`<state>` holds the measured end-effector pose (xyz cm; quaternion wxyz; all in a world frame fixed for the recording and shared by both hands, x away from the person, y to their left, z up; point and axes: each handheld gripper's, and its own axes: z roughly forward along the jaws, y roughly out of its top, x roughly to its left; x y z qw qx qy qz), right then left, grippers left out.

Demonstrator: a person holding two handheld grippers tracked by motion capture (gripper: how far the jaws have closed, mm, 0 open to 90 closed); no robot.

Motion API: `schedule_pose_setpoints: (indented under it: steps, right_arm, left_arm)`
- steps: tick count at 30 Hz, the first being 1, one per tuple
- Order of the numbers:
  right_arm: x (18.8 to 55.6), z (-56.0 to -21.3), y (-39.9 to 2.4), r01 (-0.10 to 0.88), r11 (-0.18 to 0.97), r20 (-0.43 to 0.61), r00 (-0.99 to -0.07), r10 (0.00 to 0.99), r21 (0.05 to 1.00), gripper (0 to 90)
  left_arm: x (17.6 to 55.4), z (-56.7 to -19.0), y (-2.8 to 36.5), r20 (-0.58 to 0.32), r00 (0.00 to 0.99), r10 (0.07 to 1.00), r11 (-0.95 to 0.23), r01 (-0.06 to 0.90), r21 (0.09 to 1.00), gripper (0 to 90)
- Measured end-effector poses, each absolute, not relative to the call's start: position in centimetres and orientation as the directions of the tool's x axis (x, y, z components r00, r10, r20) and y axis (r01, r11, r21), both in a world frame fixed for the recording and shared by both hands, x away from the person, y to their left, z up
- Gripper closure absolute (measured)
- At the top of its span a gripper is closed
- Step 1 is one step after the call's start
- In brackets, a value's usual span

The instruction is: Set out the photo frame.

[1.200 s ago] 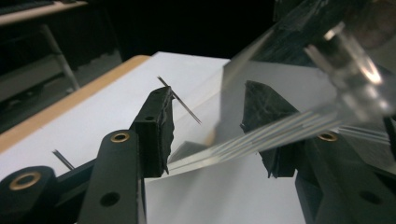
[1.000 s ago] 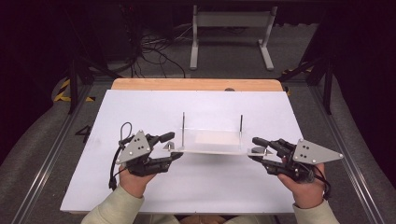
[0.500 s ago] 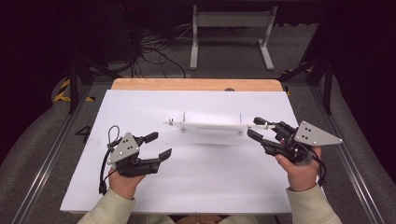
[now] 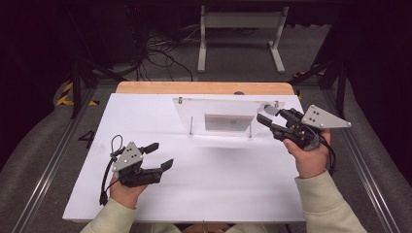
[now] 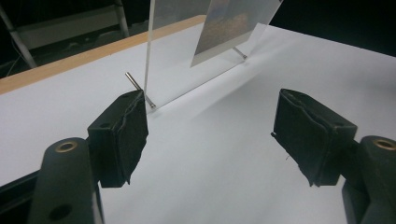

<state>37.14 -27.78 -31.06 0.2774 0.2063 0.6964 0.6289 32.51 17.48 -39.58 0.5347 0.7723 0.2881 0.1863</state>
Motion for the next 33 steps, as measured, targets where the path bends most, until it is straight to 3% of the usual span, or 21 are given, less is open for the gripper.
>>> schedule_pose_setpoints:
  steps: [33]
  right_arm:
    - [45.3, -32.0, -27.4, 0.096, 0.109, -0.019, -0.660, 0.751, 0.989, 55.1]
  left_arm:
    - [32.8, -39.8, 17.6, -0.030, 0.767, 0.641, -0.269, 0.261, 0.927, 26.3]
